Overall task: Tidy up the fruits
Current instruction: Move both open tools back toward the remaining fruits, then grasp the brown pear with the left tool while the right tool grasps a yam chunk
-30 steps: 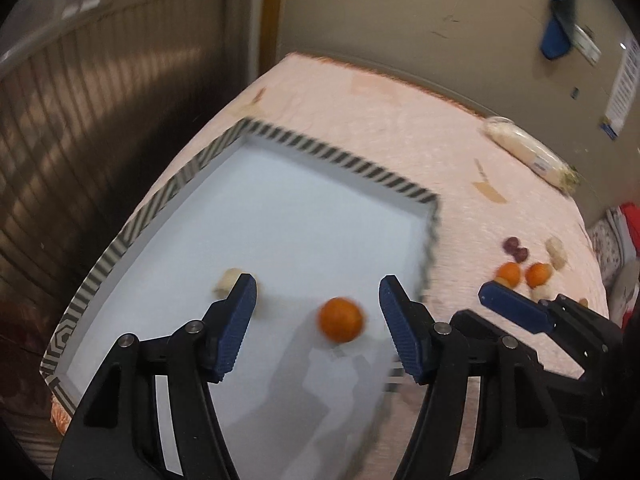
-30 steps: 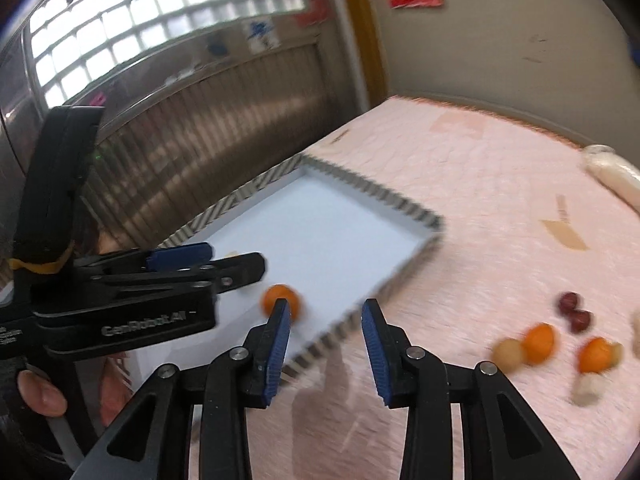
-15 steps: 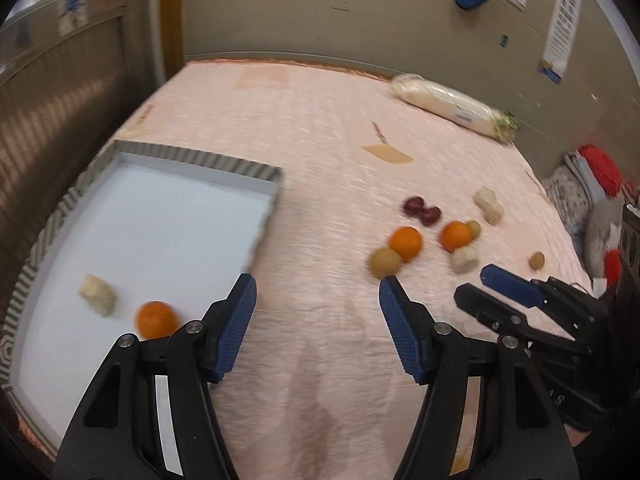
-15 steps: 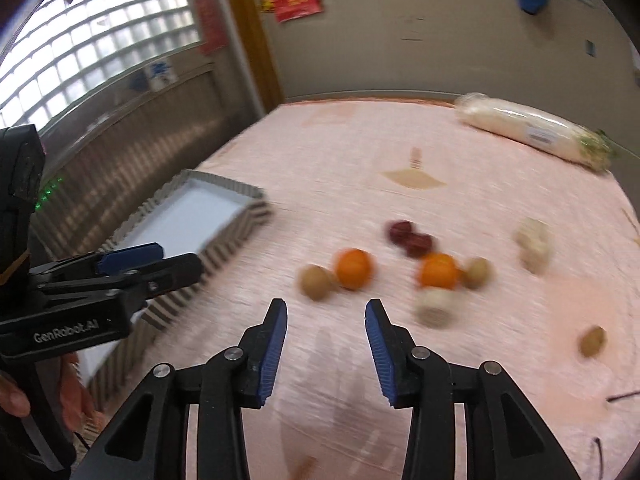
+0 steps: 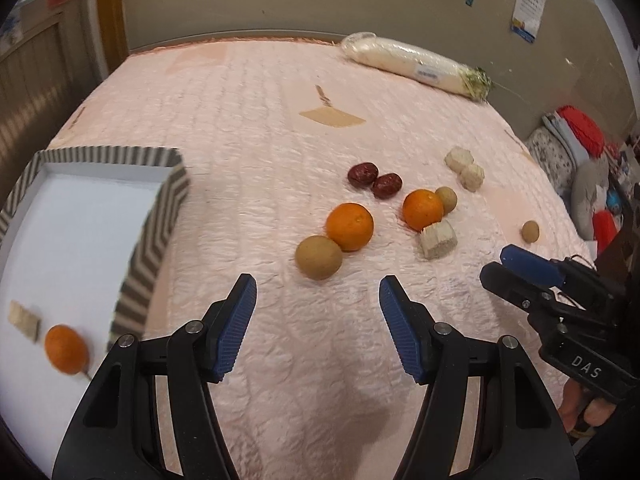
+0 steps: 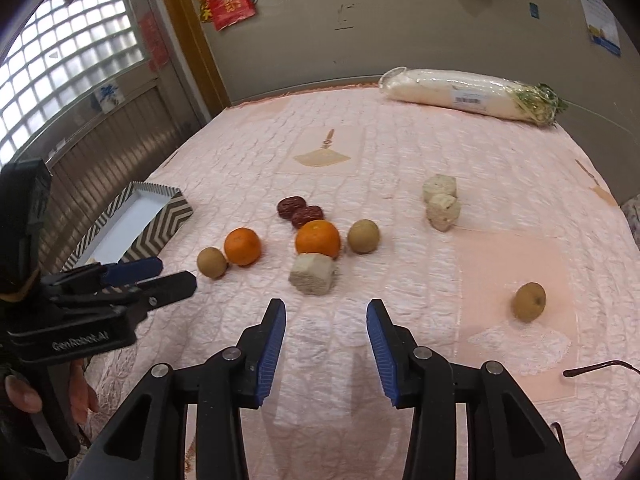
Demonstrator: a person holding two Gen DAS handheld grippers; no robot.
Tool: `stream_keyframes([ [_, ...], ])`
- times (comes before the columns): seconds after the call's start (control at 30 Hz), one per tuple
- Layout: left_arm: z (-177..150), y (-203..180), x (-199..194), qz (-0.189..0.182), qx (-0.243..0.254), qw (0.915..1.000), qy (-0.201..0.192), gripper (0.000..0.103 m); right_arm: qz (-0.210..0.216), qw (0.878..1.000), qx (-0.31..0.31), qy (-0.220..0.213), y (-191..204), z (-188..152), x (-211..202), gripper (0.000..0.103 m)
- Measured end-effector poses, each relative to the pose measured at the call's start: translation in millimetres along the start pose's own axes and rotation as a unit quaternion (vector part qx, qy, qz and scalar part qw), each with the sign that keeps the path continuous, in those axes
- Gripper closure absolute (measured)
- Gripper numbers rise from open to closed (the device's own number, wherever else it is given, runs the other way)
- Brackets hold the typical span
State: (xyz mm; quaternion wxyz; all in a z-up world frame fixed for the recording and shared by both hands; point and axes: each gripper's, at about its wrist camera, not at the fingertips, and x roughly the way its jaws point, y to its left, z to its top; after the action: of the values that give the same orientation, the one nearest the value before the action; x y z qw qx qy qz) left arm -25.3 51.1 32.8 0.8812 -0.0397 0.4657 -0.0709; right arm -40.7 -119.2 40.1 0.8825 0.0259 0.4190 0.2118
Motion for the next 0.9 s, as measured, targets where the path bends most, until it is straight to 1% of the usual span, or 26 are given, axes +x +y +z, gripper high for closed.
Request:
stream_keyframes([
  [0.1,2.9,-1.5,7.1,0.001,0.009,1.0000,0.000,0.039,0.003,1.000,0.000,0.005,1.8,0.4,5.5,0.062],
  [0.23,7.5,0.6,14.3,-0.003,0.005,1.0000,0.003,0.039,0.002,1.000,-0.005,0.011,3.2,2.1,13.0,0.062],
  [0.37,9.4,1.5,21.0,0.006,0.008,0.9999,0.003,0.039,0.000,1.000,-0.011,0.015,5.5,5.8,19.5,0.062],
  [0.67,9.4,6.4,26.9,0.007,0.002,1.0000,0.005,0.039,0.000,1.000,-0.021,0.021,14.4,16.6,37.6,0.062],
  [0.9,9.5,3.6,28.3,0.014,0.007,0.9999,0.003,0.039,-0.015,0.999,-0.032,0.026,15.7,21.7,54.6,0.062],
])
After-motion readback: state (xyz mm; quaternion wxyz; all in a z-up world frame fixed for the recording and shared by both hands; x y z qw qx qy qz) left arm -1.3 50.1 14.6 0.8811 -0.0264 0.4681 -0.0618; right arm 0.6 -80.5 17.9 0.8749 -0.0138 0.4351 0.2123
